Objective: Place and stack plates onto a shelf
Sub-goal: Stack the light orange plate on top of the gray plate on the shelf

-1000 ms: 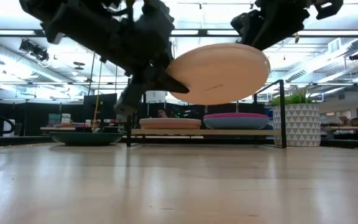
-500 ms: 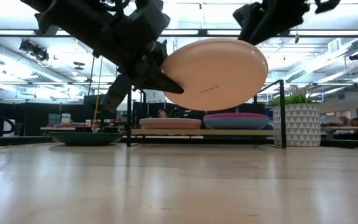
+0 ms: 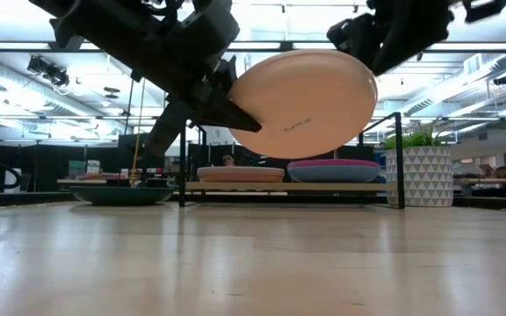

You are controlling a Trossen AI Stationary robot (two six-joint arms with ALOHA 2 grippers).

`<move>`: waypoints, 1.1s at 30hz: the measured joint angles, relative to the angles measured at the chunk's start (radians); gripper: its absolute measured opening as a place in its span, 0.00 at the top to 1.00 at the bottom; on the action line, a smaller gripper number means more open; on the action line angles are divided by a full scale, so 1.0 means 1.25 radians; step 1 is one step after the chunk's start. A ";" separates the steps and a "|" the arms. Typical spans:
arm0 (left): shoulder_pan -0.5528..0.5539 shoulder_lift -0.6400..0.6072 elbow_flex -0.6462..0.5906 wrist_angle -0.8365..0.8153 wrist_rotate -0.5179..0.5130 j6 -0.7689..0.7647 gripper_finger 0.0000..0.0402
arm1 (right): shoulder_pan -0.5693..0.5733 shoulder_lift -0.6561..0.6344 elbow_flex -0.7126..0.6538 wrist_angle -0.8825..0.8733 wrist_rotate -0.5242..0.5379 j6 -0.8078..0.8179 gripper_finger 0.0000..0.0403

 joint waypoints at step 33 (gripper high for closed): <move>-0.131 -0.272 0.001 -0.372 -0.139 -0.412 0.50 | 0.003 0.042 0.000 0.019 0.202 -0.083 0.87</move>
